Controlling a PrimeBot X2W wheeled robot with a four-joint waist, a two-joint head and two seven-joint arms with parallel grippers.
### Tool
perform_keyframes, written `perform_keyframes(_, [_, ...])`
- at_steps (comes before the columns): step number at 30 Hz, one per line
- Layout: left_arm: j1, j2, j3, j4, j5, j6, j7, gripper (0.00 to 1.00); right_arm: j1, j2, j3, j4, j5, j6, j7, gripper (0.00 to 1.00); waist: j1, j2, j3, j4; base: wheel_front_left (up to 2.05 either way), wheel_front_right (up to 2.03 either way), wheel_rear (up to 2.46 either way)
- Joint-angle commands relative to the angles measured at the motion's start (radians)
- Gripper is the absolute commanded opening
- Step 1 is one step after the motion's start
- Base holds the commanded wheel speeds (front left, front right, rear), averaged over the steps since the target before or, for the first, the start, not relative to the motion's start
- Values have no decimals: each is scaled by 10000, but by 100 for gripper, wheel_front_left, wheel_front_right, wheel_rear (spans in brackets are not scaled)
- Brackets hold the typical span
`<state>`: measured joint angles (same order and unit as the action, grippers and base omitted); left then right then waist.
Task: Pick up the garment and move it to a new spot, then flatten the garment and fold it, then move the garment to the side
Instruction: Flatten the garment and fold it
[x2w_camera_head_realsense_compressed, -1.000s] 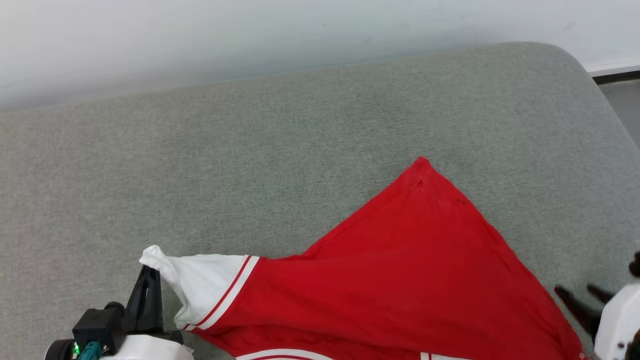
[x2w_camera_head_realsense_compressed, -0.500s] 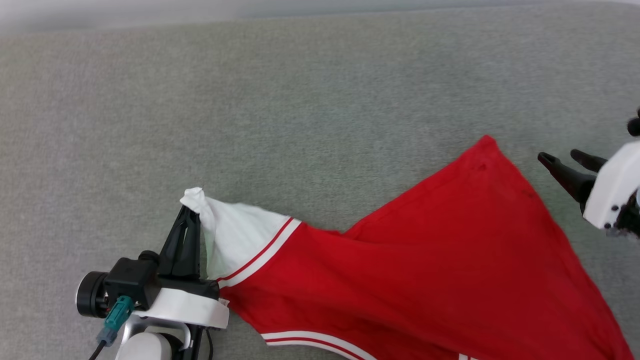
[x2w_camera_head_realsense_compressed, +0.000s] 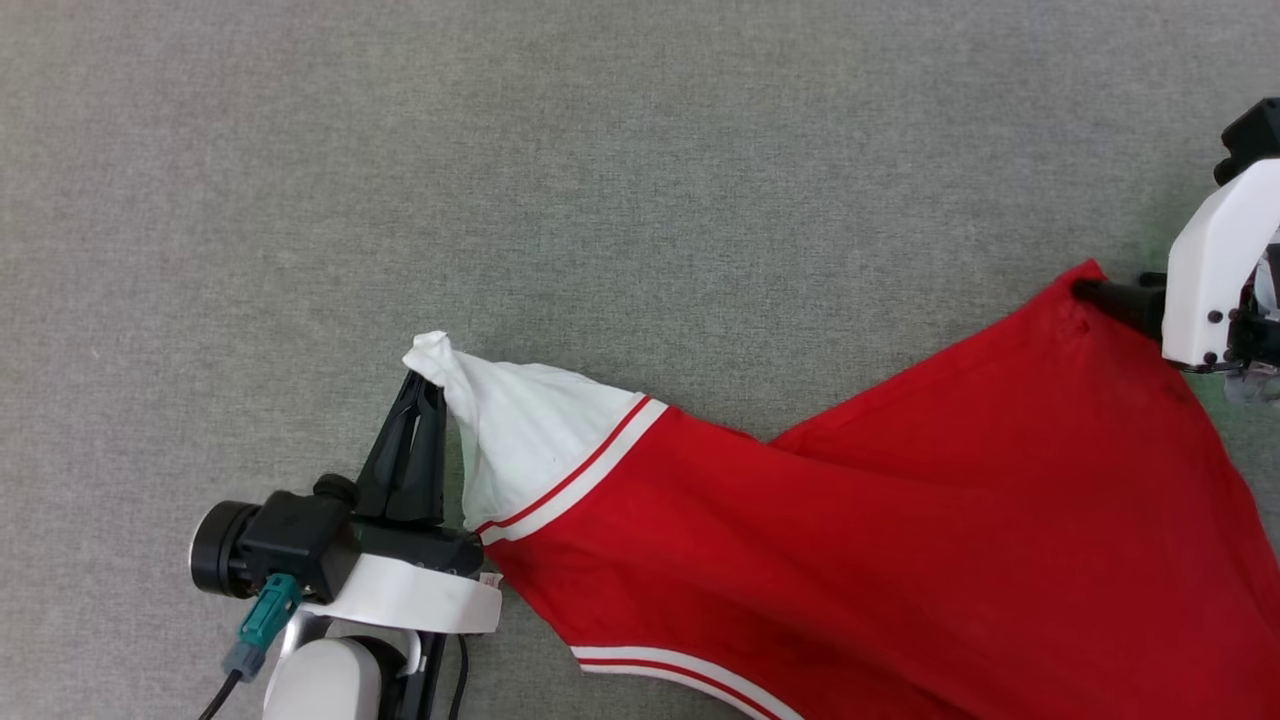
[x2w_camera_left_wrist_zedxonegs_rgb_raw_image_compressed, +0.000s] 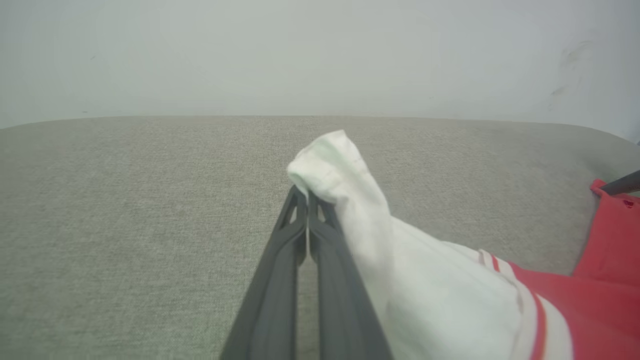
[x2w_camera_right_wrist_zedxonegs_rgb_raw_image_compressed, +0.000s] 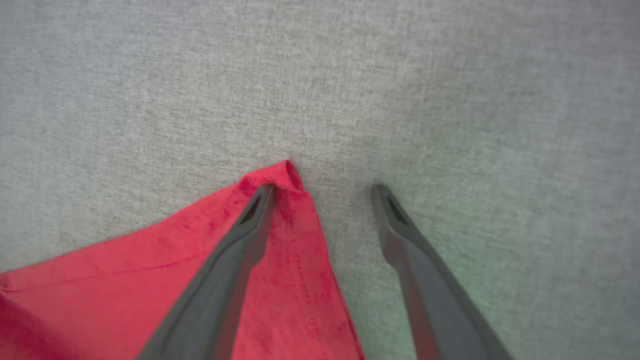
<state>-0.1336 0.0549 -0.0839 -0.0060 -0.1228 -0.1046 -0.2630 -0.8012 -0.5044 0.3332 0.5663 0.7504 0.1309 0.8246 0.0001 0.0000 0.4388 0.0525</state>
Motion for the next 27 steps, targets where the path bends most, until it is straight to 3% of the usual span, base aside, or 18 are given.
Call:
perform_keyframes(1, [-173,-13,-2,-34,-29,76,-23,0,438,385,335,483,99,-4,378,100,-1,0,100,103,0,0,0])
perform_keyframes(2, [-173,-21,-24,-14,-54,85,-23,0,515,424,389,587,153,-4,501,100,-1,0,108,122,0,0,0])
perform_keyframes(4, [-183,-27,-67,31,-88,121,-23,0,612,452,471,709,219,-4,696,0,-1,0,118,151,0,0,0])
perform_keyframes(11, [-131,-41,-2,383,-129,209,-23,0,358,323,557,252,370,-1,95,0,-1,0,-281,62,0,0,0])
perform_keyframes(17, [-710,288,122,1653,-51,25,-25,0,214,-25,706,46,281,-4,-1002,0,-1,0,-1635,-234,0,0,0])
perform_keyframes(27, [-3534,797,-27,4228,-331,-165,43,0,-181,-305,1051,214,81,-4,-2355,0,-1,0,-3094,-639,0,0,0])
